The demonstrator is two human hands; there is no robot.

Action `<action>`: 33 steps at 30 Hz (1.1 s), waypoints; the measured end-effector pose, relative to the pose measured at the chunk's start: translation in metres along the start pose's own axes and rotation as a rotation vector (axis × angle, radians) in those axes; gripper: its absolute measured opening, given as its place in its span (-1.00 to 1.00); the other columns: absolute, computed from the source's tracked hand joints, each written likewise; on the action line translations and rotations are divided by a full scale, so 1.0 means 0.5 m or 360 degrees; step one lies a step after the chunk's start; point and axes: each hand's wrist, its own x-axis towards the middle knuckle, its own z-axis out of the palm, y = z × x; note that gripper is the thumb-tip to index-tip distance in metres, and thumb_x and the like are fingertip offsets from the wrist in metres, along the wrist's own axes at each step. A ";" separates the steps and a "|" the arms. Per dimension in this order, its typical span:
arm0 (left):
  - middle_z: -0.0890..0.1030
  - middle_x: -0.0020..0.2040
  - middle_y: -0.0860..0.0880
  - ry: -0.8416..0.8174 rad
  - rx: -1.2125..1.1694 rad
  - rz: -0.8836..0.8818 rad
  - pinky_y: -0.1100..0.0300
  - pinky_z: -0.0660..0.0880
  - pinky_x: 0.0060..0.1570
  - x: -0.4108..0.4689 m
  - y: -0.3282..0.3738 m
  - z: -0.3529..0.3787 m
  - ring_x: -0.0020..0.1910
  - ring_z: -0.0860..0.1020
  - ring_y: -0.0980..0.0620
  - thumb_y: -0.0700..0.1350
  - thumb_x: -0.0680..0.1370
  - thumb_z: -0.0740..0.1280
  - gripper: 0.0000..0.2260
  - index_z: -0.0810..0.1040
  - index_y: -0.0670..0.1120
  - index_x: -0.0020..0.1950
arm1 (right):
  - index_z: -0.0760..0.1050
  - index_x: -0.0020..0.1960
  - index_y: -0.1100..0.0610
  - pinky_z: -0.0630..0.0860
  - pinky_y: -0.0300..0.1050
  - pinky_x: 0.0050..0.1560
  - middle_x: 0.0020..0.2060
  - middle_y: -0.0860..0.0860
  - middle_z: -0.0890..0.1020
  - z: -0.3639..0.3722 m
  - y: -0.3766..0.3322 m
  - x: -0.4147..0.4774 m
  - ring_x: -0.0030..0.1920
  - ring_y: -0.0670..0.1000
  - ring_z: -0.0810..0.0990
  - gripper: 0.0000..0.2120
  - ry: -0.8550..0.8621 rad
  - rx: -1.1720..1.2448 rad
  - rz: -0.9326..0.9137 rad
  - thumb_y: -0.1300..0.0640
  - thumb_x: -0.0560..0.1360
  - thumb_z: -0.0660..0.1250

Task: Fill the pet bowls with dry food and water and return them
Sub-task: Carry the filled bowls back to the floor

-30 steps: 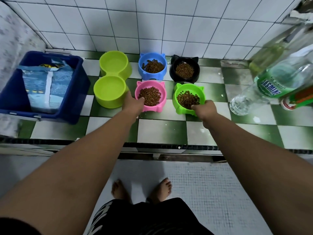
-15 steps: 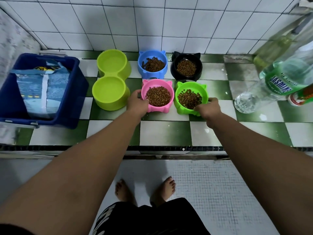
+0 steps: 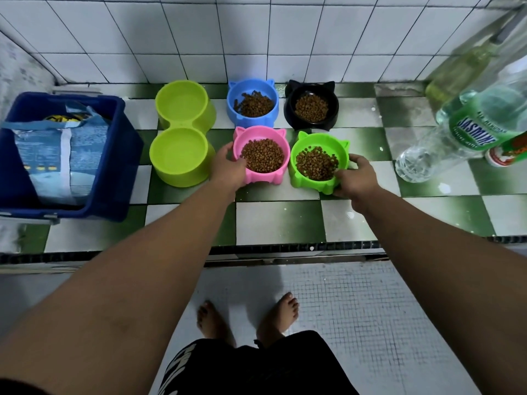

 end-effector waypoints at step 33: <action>0.61 0.23 -0.08 -0.0320 -0.0251 0.0011 0.00 0.70 -0.21 -0.125 0.027 -0.160 0.00 0.70 -0.08 -0.29 0.58 0.36 -0.55 0.51 0.05 0.43 | 0.45 0.39 0.06 0.66 0.10 -0.25 0.16 0.26 0.59 -0.016 0.007 -0.211 0.02 0.26 0.68 -0.46 0.0163 0.0526 -0.0029 0.44 0.49 0.27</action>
